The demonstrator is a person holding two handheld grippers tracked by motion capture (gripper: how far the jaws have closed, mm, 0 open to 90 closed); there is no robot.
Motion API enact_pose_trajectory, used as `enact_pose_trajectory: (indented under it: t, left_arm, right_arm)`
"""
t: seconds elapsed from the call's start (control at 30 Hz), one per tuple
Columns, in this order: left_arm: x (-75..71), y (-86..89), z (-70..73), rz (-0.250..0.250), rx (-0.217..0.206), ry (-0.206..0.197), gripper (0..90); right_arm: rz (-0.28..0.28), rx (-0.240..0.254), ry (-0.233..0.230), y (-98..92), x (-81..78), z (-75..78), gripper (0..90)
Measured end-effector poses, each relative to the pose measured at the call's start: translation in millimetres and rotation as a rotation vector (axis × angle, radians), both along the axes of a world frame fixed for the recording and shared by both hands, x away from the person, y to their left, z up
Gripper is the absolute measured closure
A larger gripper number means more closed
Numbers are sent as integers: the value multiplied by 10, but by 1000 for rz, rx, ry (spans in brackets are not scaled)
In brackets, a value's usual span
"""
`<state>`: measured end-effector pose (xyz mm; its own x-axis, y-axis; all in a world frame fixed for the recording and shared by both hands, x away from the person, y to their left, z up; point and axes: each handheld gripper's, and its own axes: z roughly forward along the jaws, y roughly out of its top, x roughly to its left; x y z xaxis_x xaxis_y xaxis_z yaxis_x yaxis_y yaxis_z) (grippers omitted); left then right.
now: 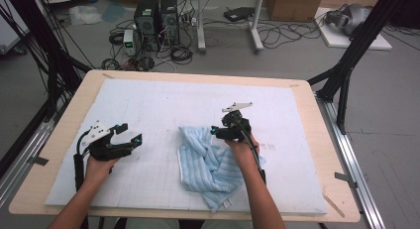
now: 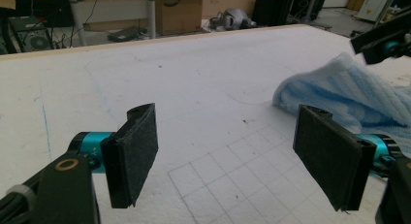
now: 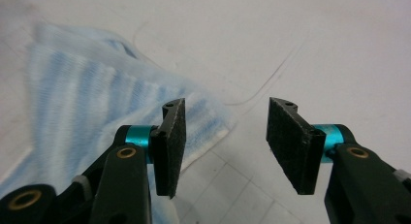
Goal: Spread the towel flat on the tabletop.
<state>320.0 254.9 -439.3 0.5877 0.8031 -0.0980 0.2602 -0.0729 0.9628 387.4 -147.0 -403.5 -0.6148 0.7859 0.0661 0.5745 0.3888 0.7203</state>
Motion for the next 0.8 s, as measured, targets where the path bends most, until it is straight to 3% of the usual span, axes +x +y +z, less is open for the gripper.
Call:
enact_pose_trajectory:
  t: [0.07, 0.2, 0.27, 0.33, 0.4, 0.47, 0.63, 0.7, 0.73, 0.8]
  left_arm:
    - [3, 1, -3, 1, 0, 0, 244]
    - [4, 5, -3, 0, 1, 2, 244]
    - [6, 9, -4, -3, 2, 6, 244]
    - [10, 7, -8, -5, 1, 7, 244]
    - [11, -2, -12, -5, 0, 9, 244]
    - [9, -2, -10, -7, 5, 10, 244]
    - [12, -1, -14, -3, 0, 13, 245]
    - [14, 0, -14, -6, 2, 15, 245]
    - [13, -3, -14, -6, 2, 15, 245]
    - [13, -11, -16, -8, 3, 15, 245]
  right_arm:
    - [20, -41, 45, 127, 95, -154, 457]
    - [45, -54, 78, 247, 141, -273, 418]
    - [64, -98, 78, 317, 143, -328, 423]
    - [88, -104, 58, 344, 139, -319, 533]
    - [121, -99, 57, 340, 136, -302, 753]
    - [142, -126, 39, 333, 131, -292, 824]
    - [90, -125, -8, 198, 158, -237, 840]
    - [49, -125, -42, 104, 170, -190, 843]
    - [-11, -142, -65, -1, 191, -144, 843]
    - [-37, -152, -82, -58, 209, -125, 843]
